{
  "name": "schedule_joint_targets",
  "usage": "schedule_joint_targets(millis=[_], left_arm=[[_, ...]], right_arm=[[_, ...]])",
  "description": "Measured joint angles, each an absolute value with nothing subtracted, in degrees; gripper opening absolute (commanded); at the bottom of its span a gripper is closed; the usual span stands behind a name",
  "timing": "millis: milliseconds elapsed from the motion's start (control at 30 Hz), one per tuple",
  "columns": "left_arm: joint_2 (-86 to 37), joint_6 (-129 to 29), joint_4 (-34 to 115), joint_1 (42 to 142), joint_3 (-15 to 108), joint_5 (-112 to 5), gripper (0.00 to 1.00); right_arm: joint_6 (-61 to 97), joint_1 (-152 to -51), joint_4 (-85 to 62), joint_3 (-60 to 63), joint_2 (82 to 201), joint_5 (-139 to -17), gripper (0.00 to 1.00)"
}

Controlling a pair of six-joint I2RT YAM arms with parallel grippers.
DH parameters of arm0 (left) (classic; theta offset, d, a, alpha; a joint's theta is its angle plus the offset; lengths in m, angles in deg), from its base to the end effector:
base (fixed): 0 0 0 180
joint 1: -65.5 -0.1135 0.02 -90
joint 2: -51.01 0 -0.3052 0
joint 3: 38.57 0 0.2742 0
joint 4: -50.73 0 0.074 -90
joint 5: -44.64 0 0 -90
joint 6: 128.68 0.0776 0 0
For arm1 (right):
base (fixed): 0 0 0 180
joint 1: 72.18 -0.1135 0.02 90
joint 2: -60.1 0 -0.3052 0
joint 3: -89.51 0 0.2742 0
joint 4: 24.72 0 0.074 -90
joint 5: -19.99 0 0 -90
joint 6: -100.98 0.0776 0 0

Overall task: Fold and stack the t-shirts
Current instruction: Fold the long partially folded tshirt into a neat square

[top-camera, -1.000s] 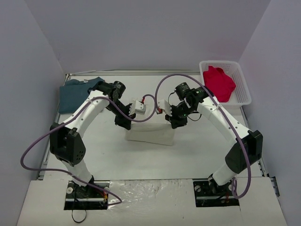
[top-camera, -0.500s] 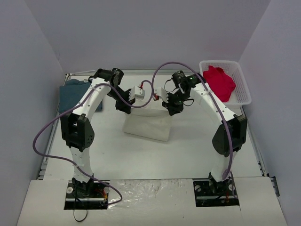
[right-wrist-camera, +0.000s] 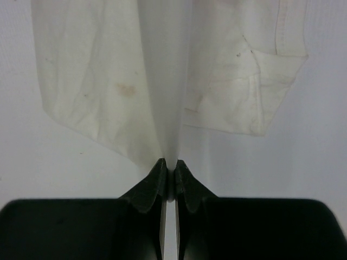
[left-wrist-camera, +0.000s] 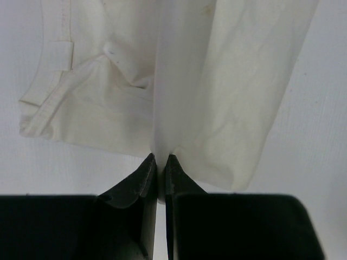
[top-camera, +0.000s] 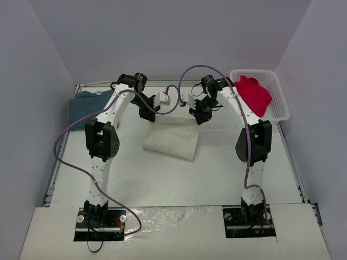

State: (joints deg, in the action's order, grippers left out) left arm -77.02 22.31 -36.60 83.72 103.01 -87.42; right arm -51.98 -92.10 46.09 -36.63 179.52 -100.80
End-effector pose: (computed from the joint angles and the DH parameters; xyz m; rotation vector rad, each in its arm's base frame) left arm 0.4695 -0.2093 0.2918 1.7082 1.8485 -0.7691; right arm 0.4600 0.2090 0.2849 -1.7727 1.7687 0.4293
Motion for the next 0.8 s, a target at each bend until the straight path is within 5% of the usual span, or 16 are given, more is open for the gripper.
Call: schedule_joint_targets(millis=[633,800], left_arm=[[-90.1,20.1,-36.1,83.0,113.2,-86.6,0.03],[-91.0,19.1,-36.0,83.0,113.2,-85.5,0.26]], right_arm=[[-53.9,-89.7,46.5,-46.9,194.7,-101.5,0.00],[-53.7,-89.7,46.4,-47.8,196.7,-100.7,0.00]])
